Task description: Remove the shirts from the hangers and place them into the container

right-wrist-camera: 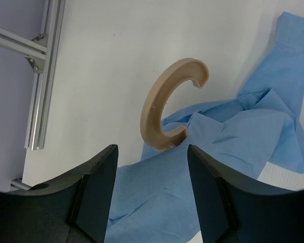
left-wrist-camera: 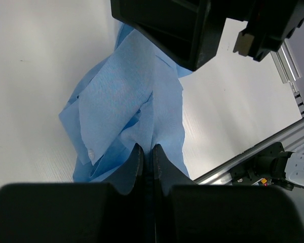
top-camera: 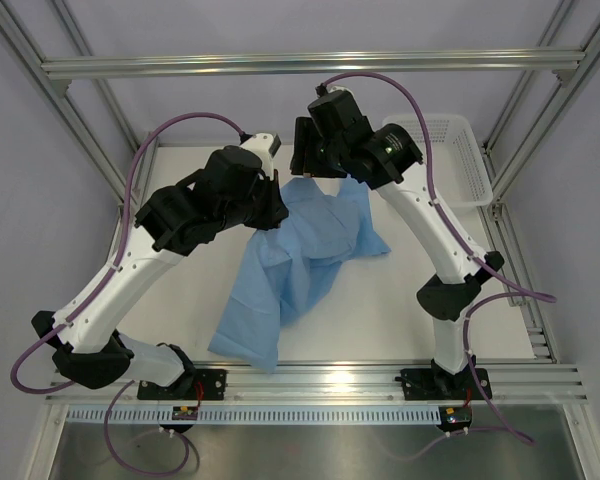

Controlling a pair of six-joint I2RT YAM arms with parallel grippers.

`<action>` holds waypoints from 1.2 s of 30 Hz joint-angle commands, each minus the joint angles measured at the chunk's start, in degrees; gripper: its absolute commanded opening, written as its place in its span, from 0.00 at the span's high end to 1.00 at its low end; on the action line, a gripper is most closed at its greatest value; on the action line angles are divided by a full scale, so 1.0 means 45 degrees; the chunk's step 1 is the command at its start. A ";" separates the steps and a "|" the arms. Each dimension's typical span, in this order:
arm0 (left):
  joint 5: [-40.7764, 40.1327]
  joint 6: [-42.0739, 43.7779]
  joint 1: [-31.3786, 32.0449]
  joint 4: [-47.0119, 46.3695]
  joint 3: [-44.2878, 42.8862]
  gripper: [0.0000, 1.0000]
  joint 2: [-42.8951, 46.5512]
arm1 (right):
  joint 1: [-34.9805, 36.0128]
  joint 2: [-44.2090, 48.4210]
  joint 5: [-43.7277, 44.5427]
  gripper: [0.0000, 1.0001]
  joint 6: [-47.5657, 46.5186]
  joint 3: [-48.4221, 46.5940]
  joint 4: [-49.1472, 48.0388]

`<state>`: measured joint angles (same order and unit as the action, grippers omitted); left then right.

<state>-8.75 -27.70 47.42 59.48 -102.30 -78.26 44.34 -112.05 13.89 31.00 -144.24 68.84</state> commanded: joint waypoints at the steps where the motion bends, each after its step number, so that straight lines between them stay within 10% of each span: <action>1: 0.0324 -0.0113 0.0068 -0.0816 -0.0392 1.00 0.0086 | 0.0186 -0.0217 -0.0020 0.35 0.0161 -0.0757 -0.0161; 32: 0.0696 -0.0172 0.0165 -0.1148 -0.0001 1.00 0.0223 | 0.0323 -0.1116 0.1874 0.57 0.0083 -0.1441 0.0835; 36: 0.0715 -0.0152 0.0146 -0.1168 0.0019 1.00 0.0203 | 0.0323 -0.1174 0.1835 0.74 0.0122 -0.1539 0.0914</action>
<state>-6.68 -28.14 47.72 58.70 -101.71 -78.26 45.17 -117.12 20.53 30.87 -148.59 72.34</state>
